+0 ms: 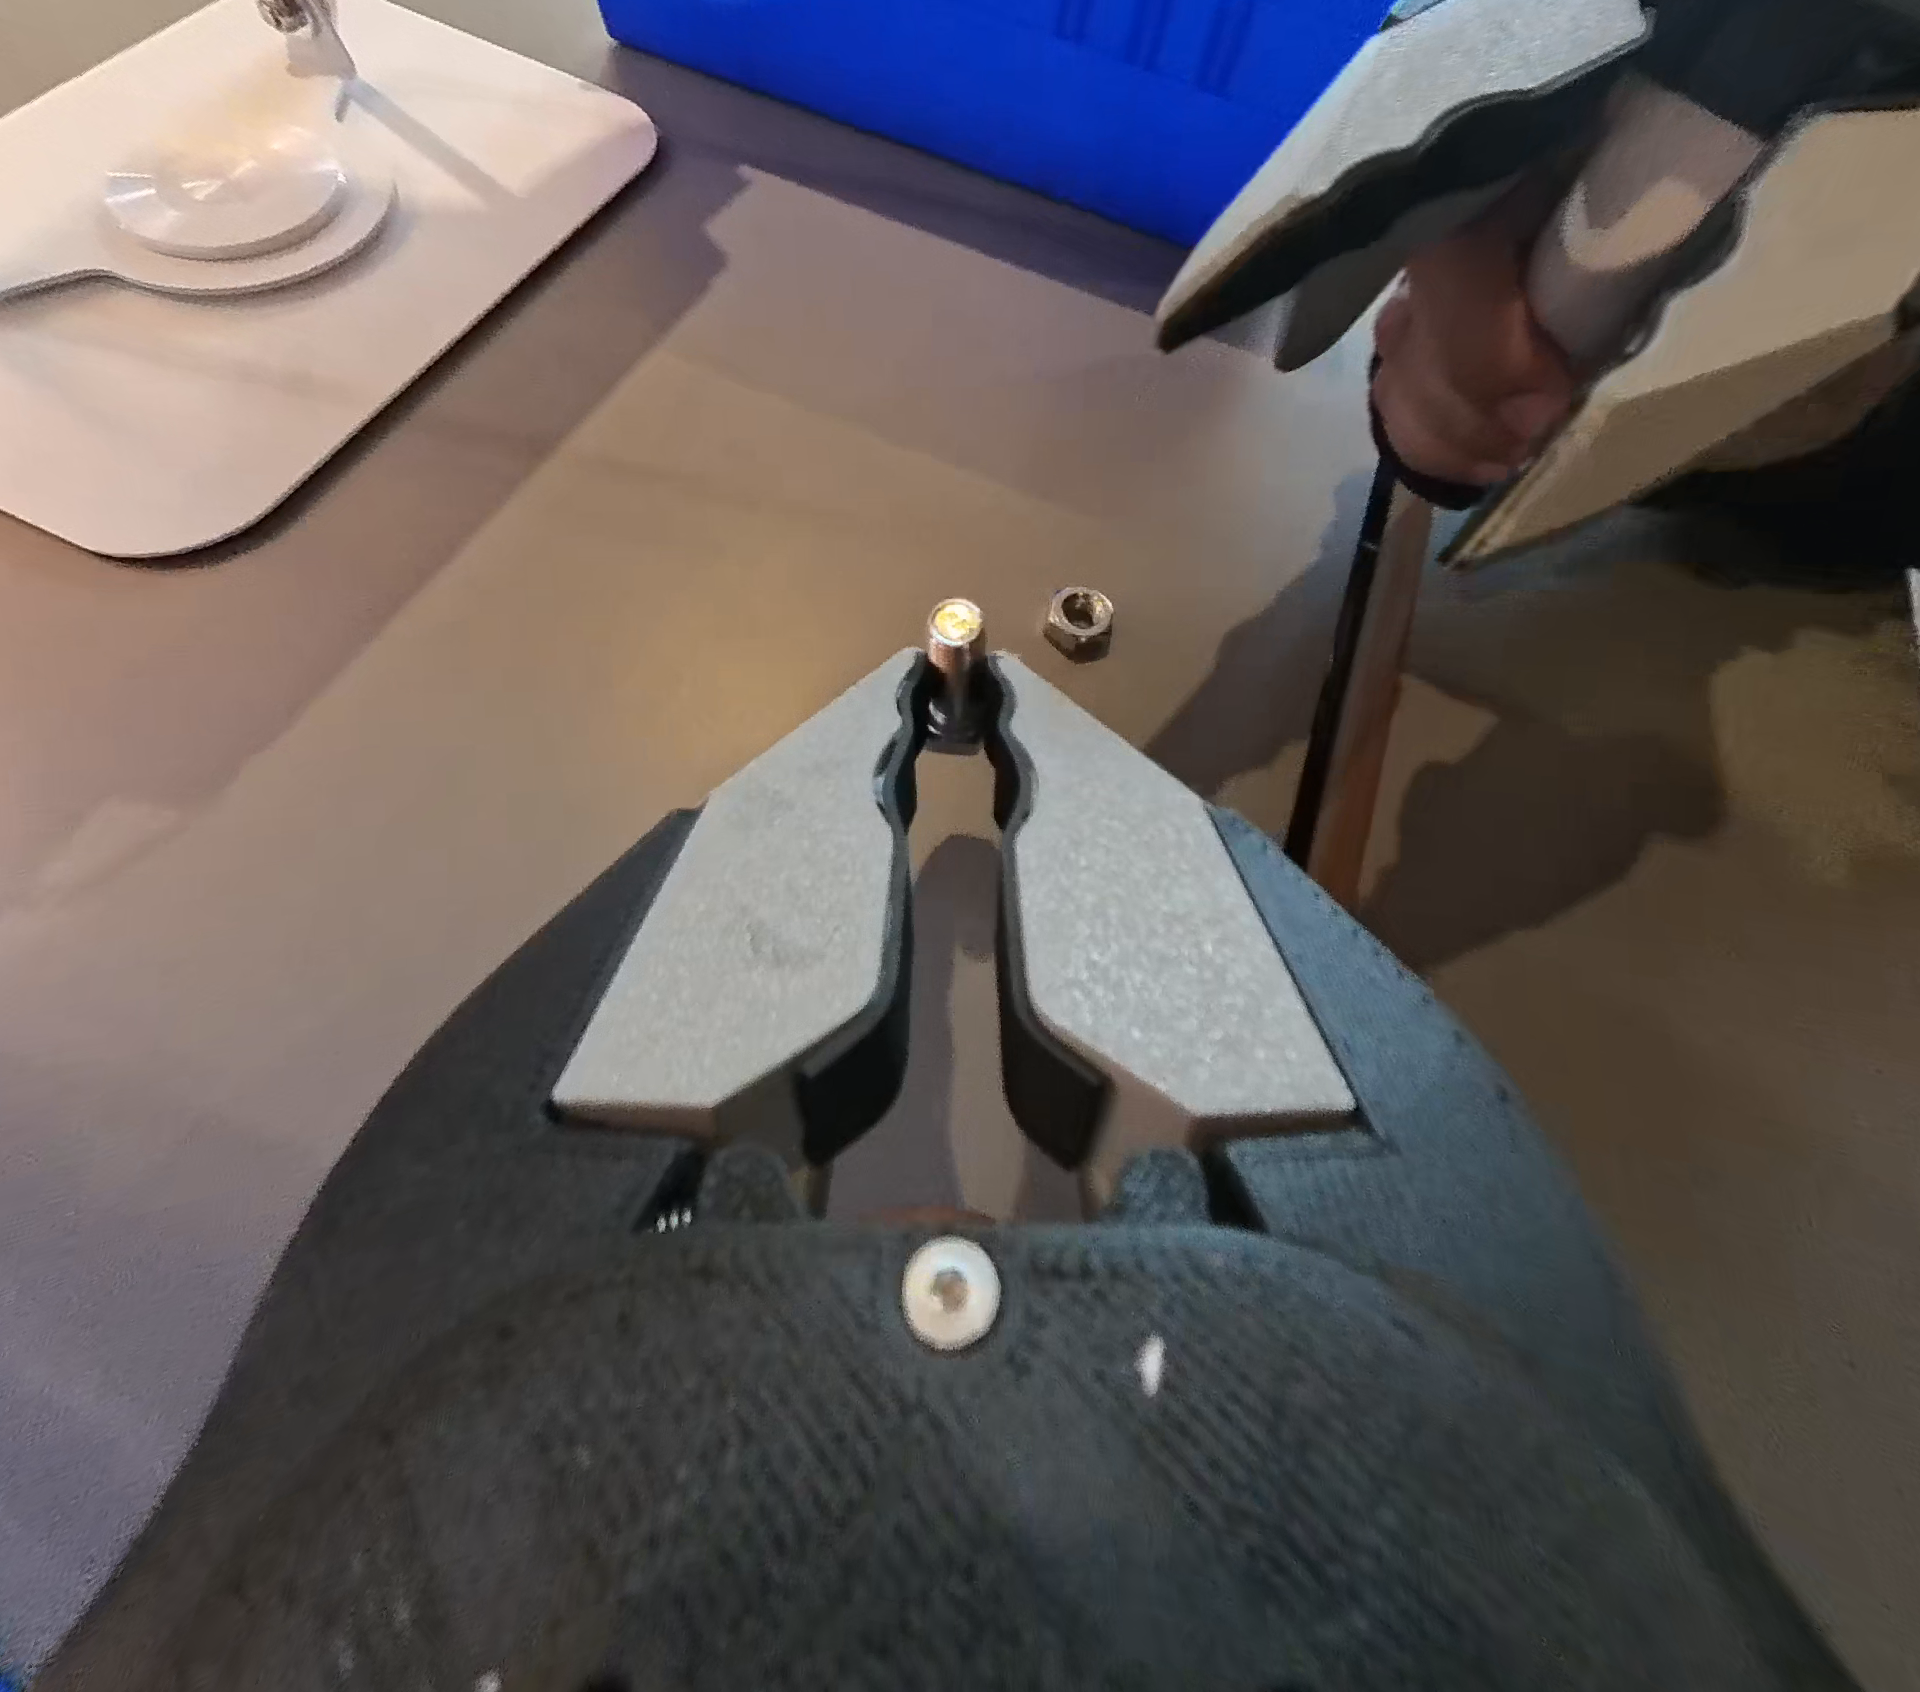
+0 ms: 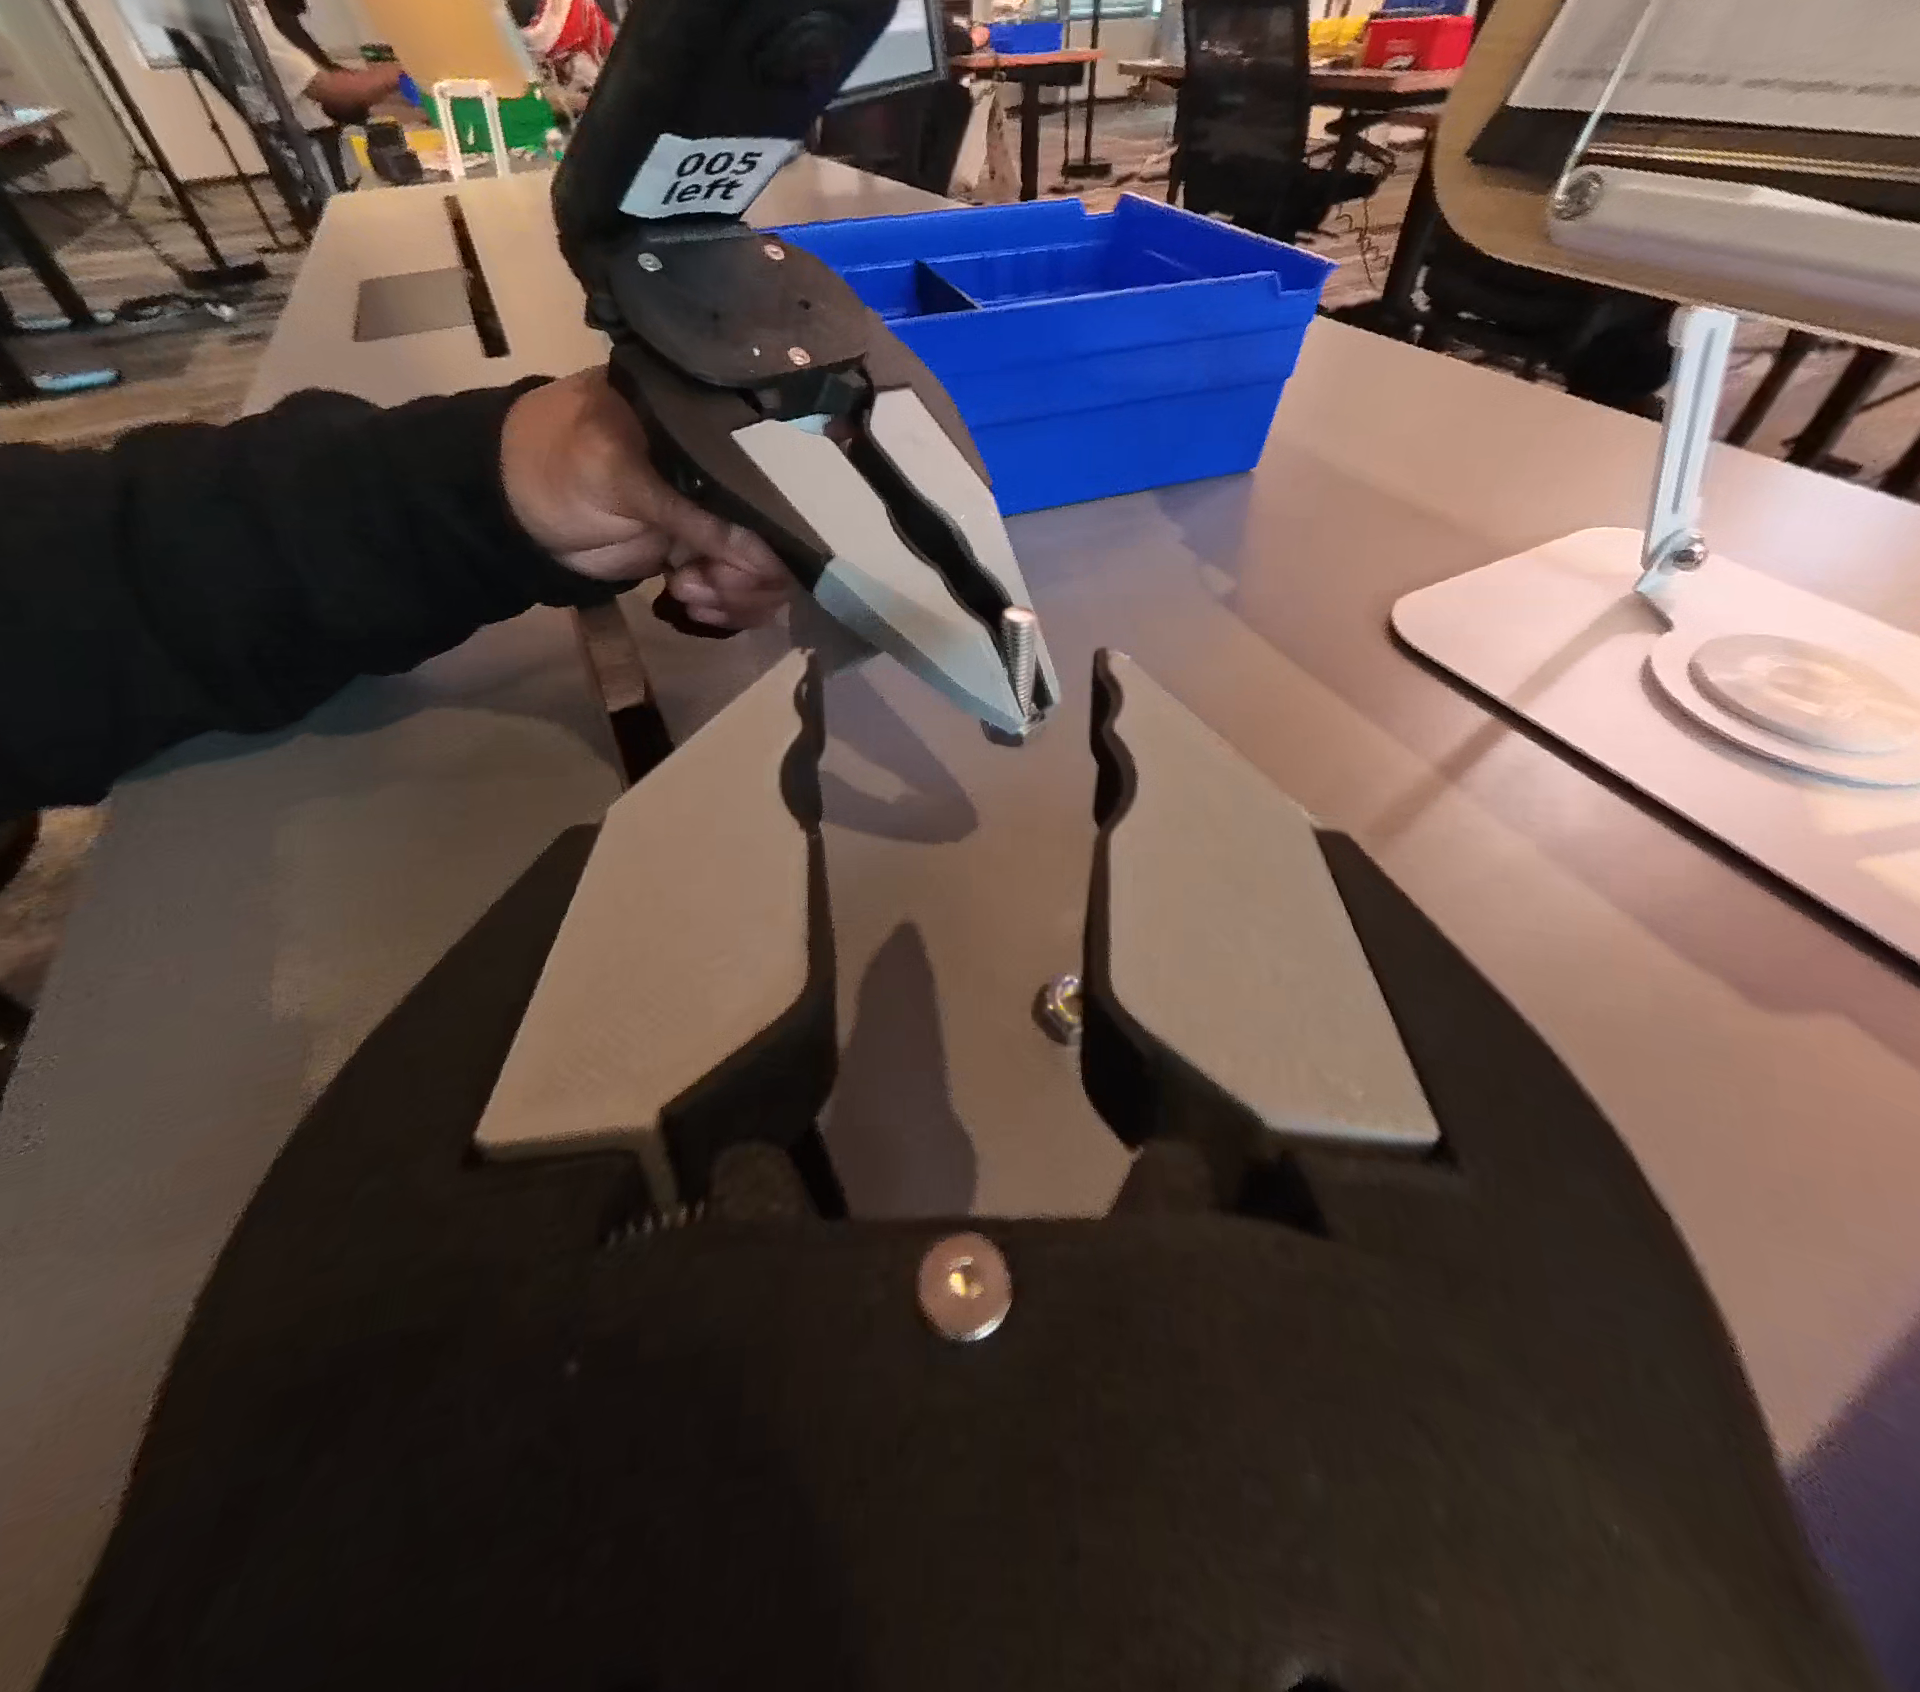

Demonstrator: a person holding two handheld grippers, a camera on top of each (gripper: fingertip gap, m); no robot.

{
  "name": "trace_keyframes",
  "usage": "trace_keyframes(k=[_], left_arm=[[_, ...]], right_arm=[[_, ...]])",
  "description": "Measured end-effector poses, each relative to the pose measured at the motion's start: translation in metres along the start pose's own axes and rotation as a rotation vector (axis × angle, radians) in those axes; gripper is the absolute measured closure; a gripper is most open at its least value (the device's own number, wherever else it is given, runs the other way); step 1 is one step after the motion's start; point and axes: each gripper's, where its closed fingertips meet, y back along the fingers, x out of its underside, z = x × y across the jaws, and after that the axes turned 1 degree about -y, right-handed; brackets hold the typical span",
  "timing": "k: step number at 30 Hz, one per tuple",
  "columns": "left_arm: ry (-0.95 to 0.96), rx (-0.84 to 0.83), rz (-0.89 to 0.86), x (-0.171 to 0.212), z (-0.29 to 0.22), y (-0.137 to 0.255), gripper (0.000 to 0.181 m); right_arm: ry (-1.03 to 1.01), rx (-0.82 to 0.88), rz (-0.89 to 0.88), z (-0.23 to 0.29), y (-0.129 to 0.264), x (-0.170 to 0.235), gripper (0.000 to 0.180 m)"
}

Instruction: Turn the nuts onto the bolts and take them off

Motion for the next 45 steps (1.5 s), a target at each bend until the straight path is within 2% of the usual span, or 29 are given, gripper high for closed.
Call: trace_keyframes(k=[13, 21, 24, 35, 41, 45], left_arm=[[-0.008, -0.019, 0.053, 0.012, -0.001, 0.004, 0.174], [0.004, -0.078, 0.085, 0.019, 0.014, 0.013, 0.174], [0.019, -0.053, 0.081, 0.021, 0.013, 0.012, 0.174], [0.048, 0.004, 0.073, 0.023, 0.007, 0.007, 0.174], [0.031, 0.013, 0.063, 0.019, 0.000, 0.007, 0.174], [0.025, 0.002, 0.046, 0.016, 0.001, 0.009, 0.174]], right_arm=[[-0.152, -0.026, -0.046, -0.003, -0.002, -0.005, 0.132], [-0.197, -0.172, 0.019, 0.032, -0.027, 0.004, 0.130], [-0.217, -0.202, 0.059, 0.036, -0.033, 0.013, 0.128], [-0.253, -0.195, 0.073, 0.029, -0.030, 0.016, 0.126], [-0.207, -0.124, 0.079, 0.013, -0.024, 0.015, 0.129], [-0.235, -0.157, 0.090, 0.021, -0.029, 0.018, 0.129]])
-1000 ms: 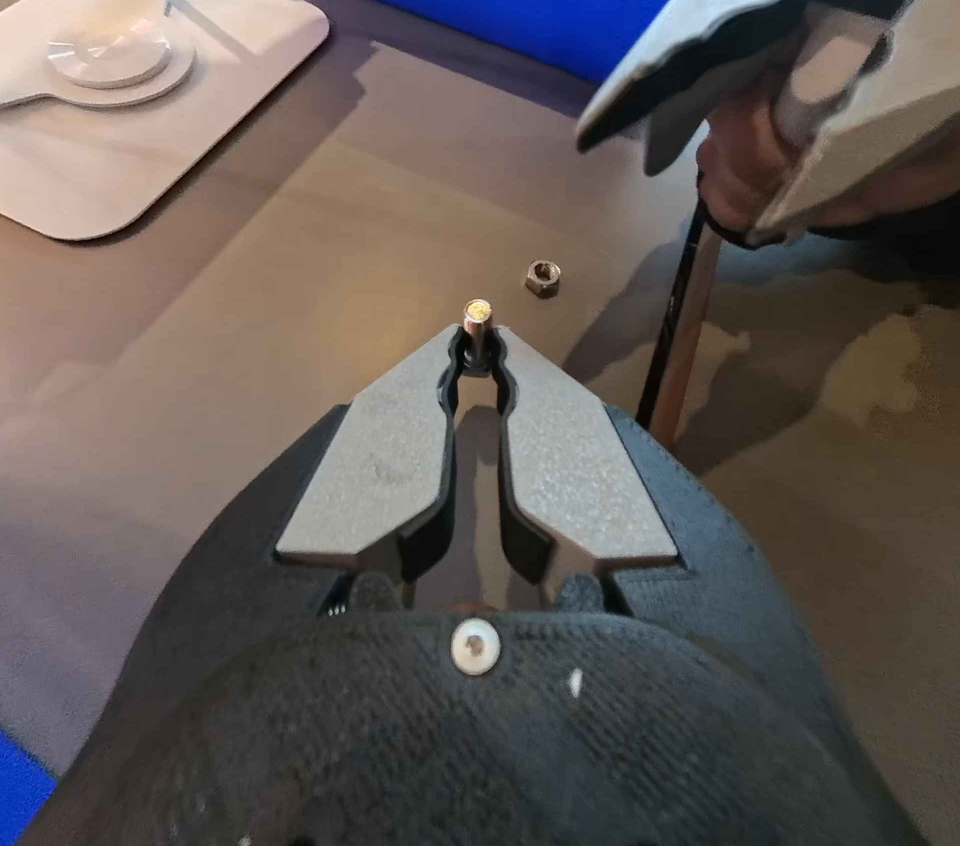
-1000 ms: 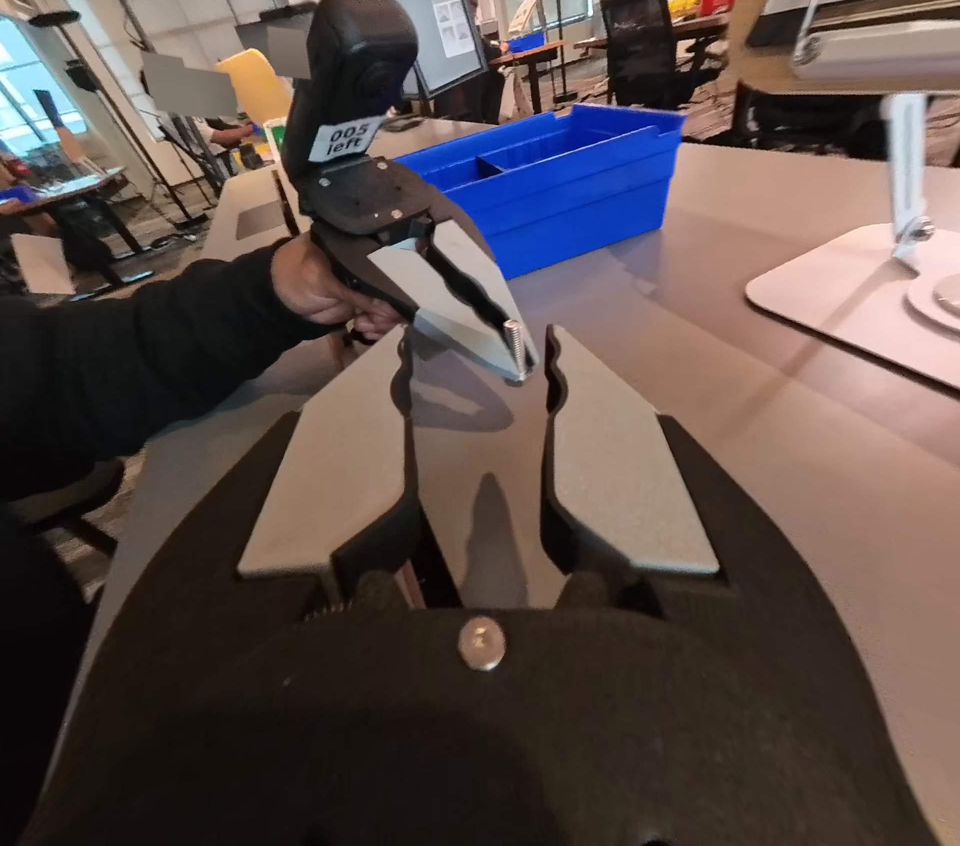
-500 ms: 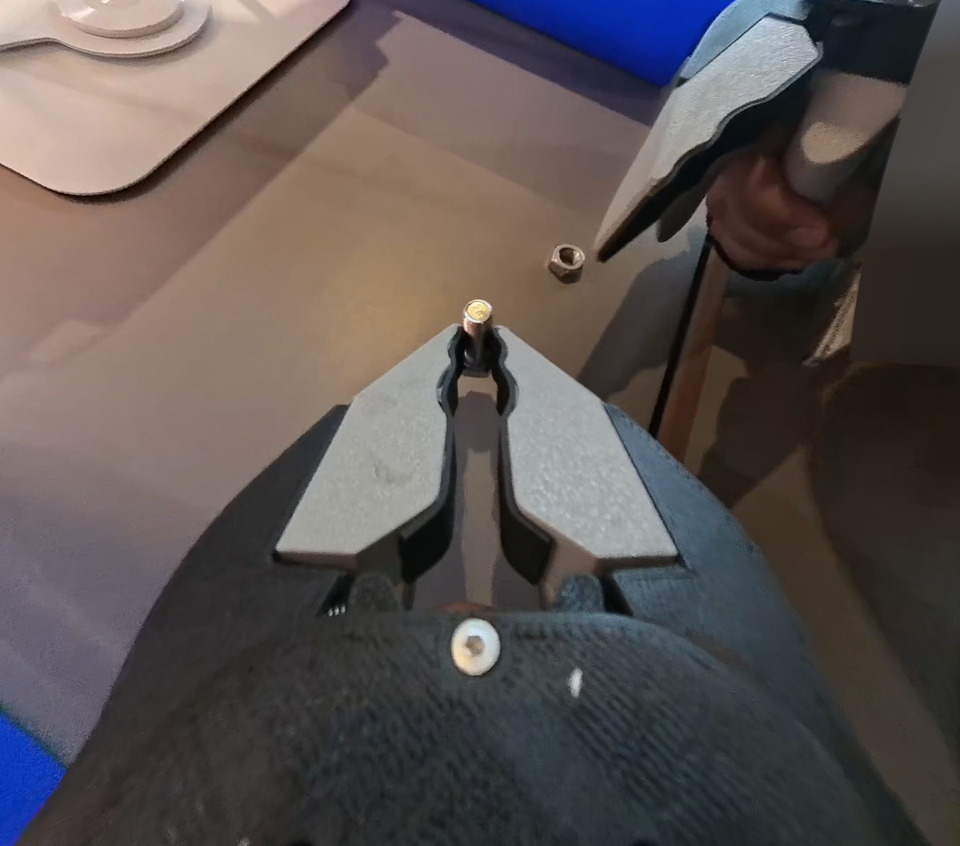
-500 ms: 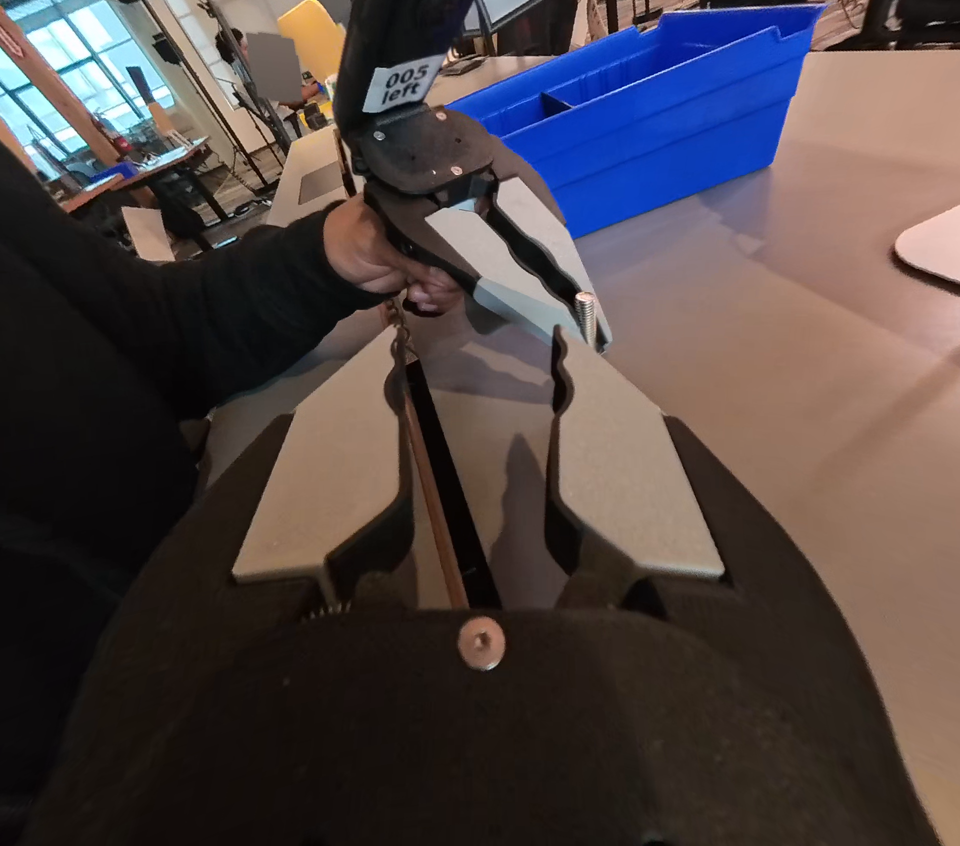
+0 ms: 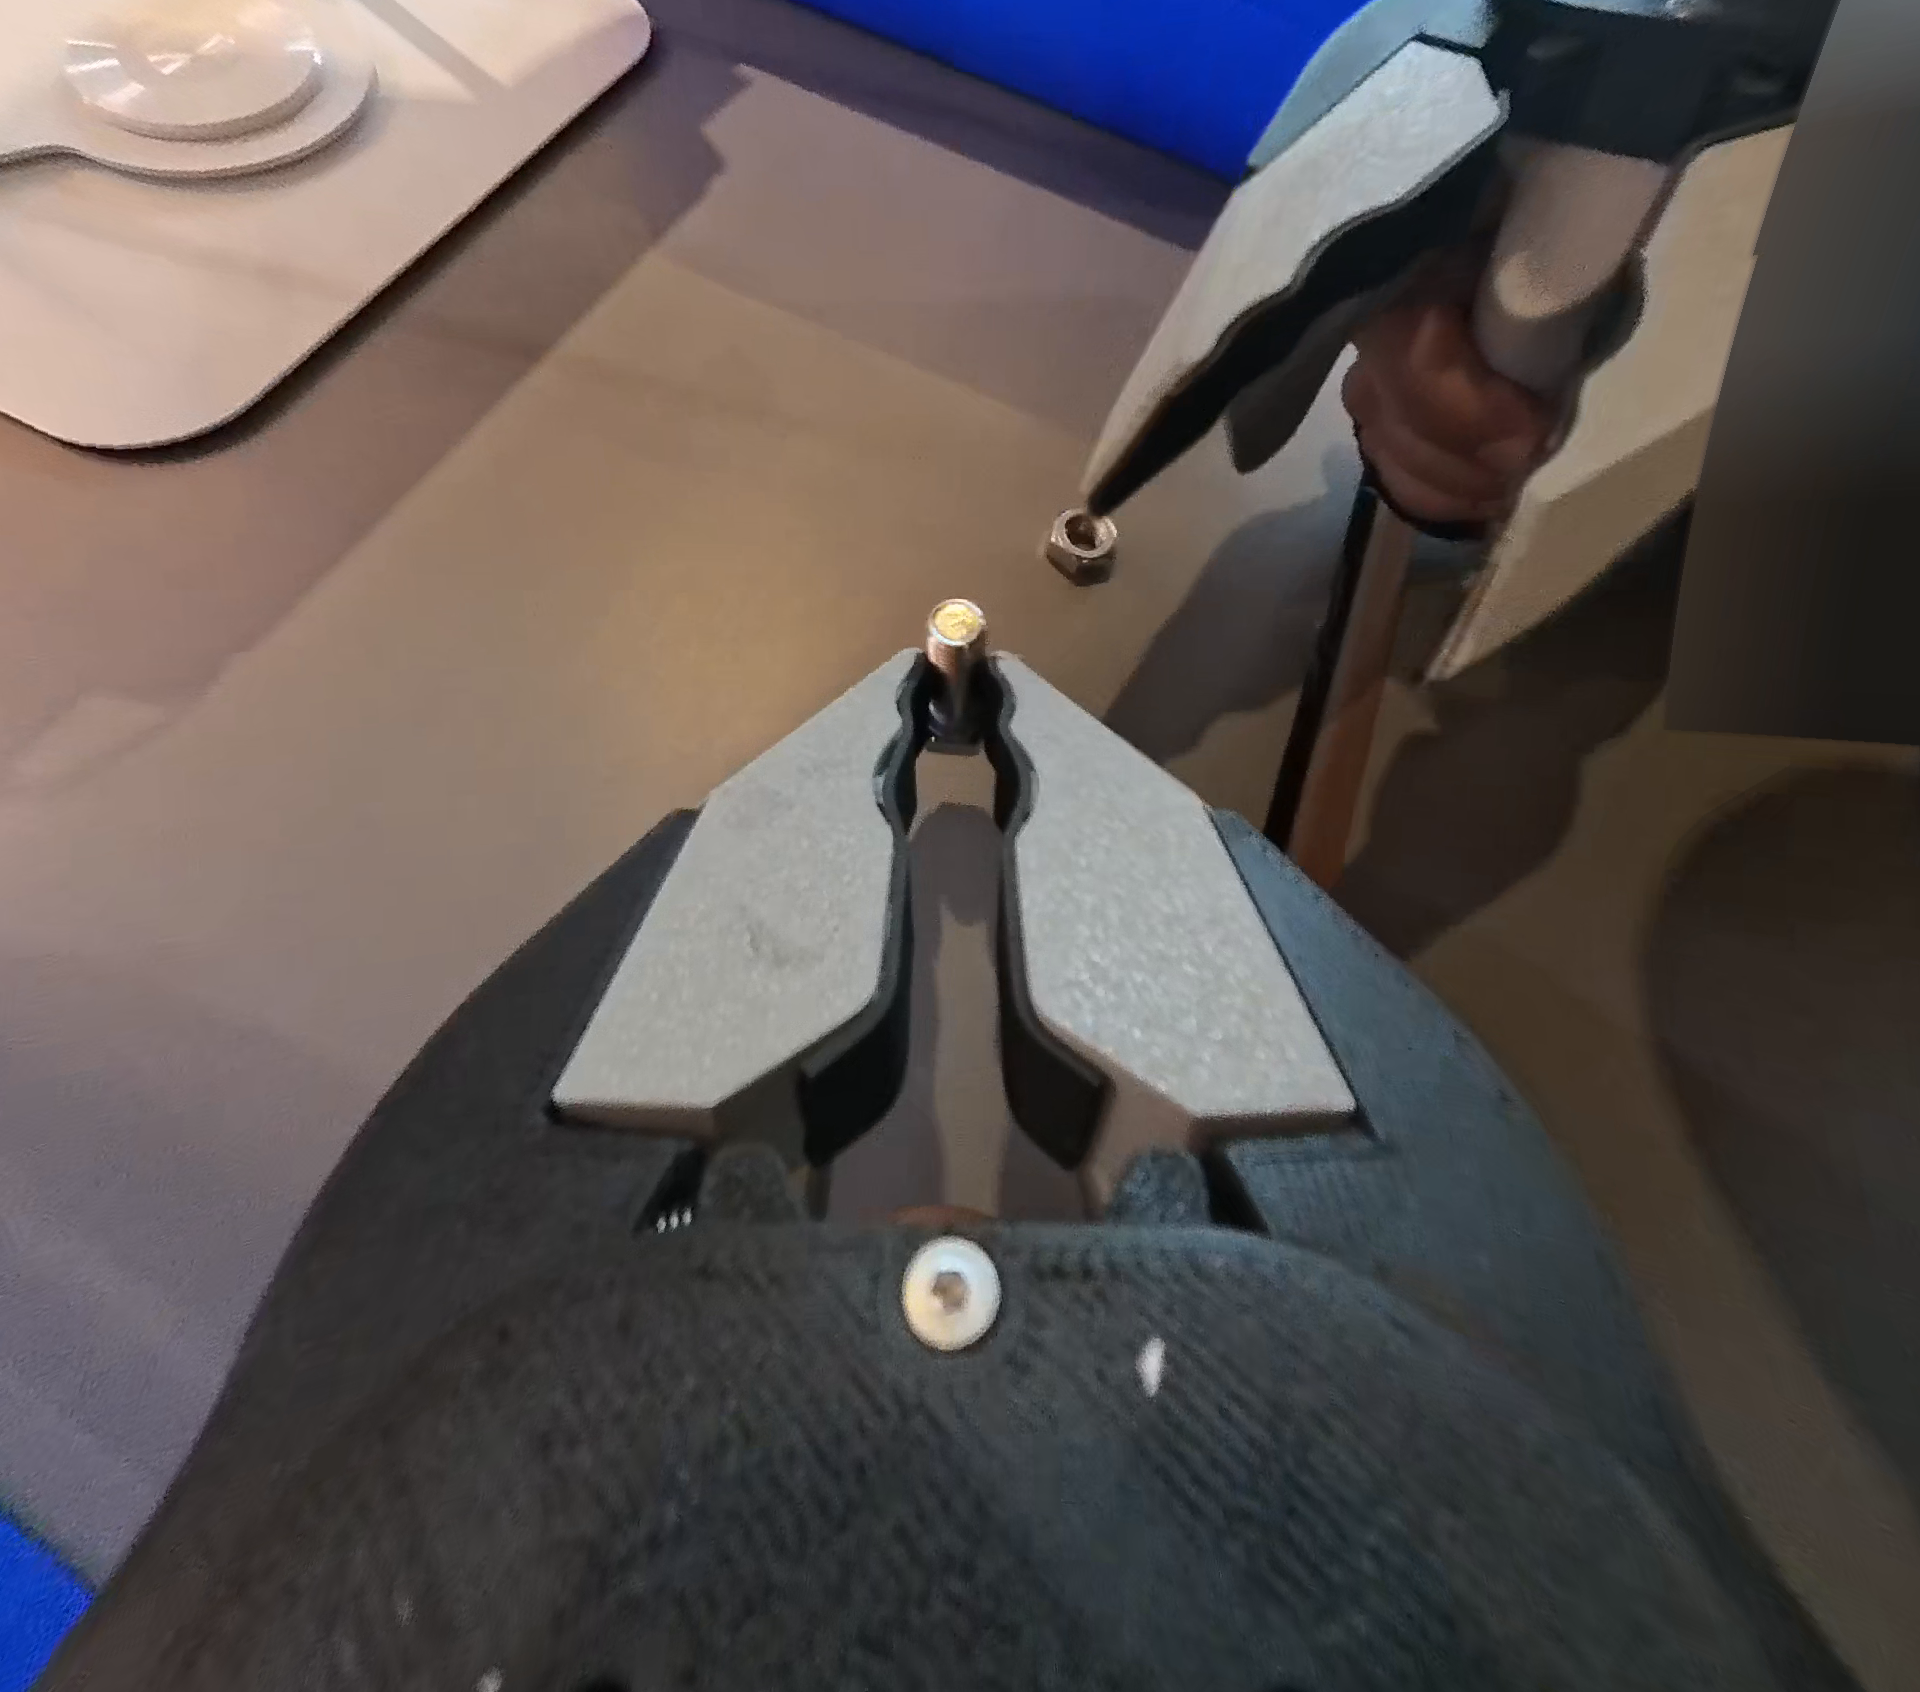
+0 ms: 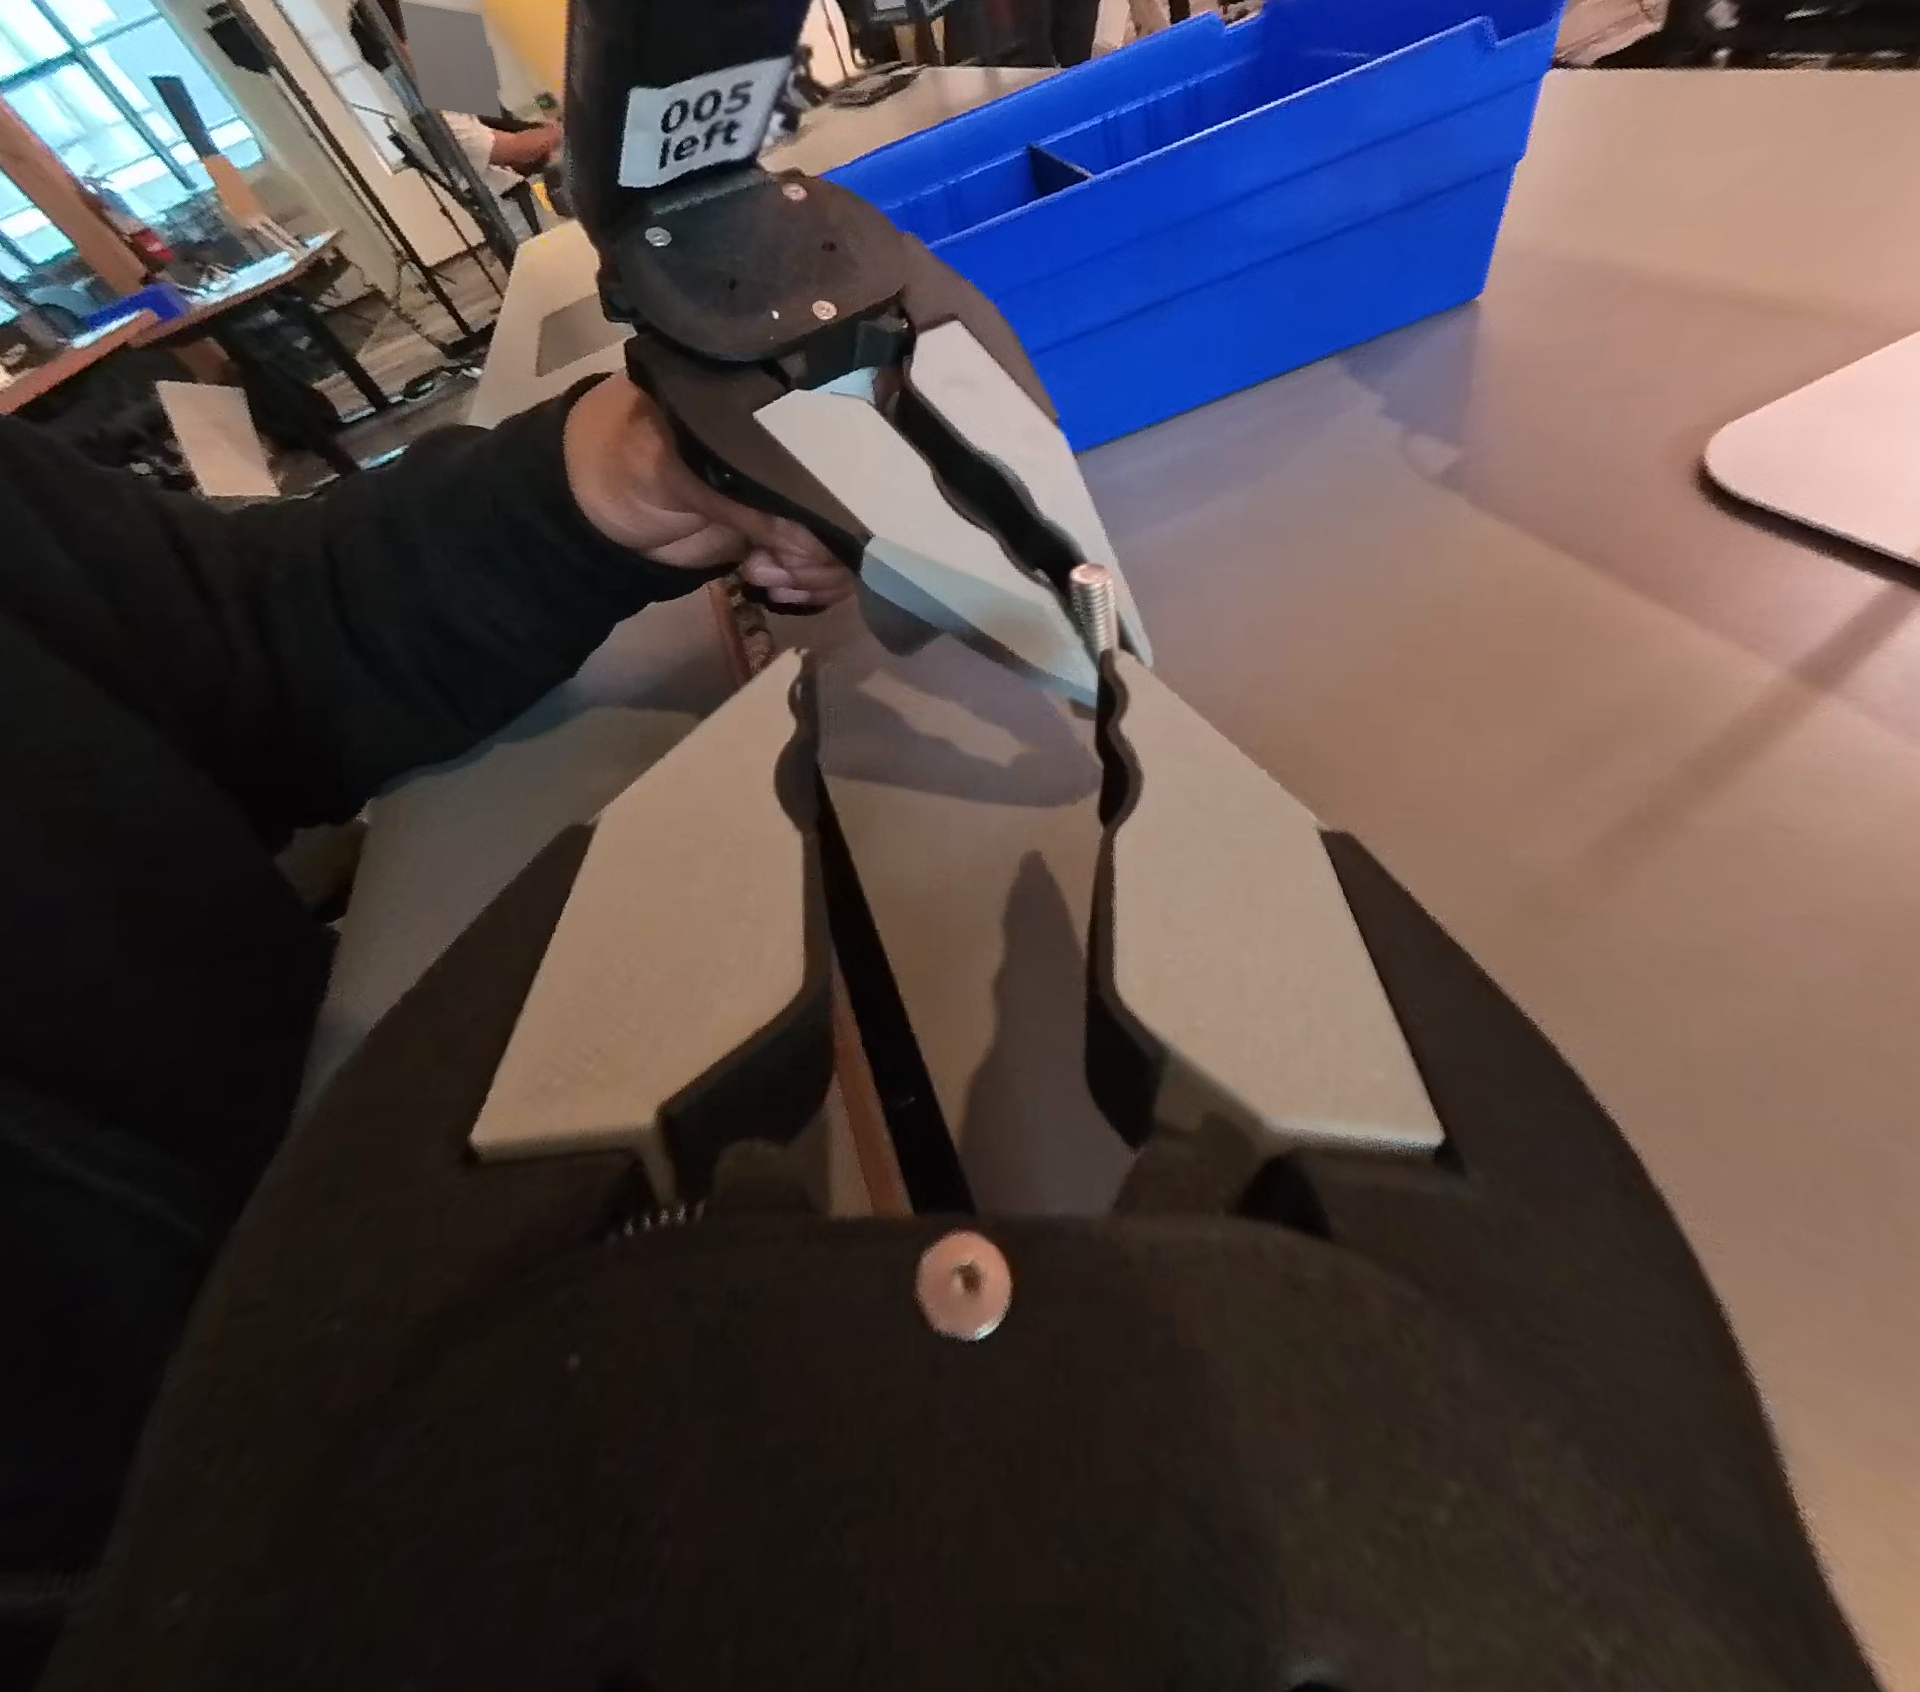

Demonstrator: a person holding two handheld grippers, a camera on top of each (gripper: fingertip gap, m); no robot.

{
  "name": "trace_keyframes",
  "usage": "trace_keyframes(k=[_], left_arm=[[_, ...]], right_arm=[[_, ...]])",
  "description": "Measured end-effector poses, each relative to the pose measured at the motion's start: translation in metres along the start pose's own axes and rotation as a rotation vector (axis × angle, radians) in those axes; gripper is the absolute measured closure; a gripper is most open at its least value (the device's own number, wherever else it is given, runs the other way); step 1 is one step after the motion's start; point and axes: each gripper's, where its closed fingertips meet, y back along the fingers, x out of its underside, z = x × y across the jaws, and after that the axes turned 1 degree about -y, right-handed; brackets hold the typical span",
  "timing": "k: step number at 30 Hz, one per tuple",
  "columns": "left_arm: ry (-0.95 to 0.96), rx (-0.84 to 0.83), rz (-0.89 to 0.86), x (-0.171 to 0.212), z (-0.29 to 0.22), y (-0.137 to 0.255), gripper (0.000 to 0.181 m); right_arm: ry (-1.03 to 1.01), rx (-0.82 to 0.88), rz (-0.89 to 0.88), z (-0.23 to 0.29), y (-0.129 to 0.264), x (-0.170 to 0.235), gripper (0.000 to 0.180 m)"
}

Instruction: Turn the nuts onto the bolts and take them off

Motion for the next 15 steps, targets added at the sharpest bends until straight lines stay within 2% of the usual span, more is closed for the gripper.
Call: trace_keyframes(k=[15], left_arm=[[0.050, 0.001, 0.018, 0.009, 0.011, -0.001, 0.173]], right_arm=[[-0.127, -0.113, -0.005, 0.013, -0.009, 0.004, 0.126]])
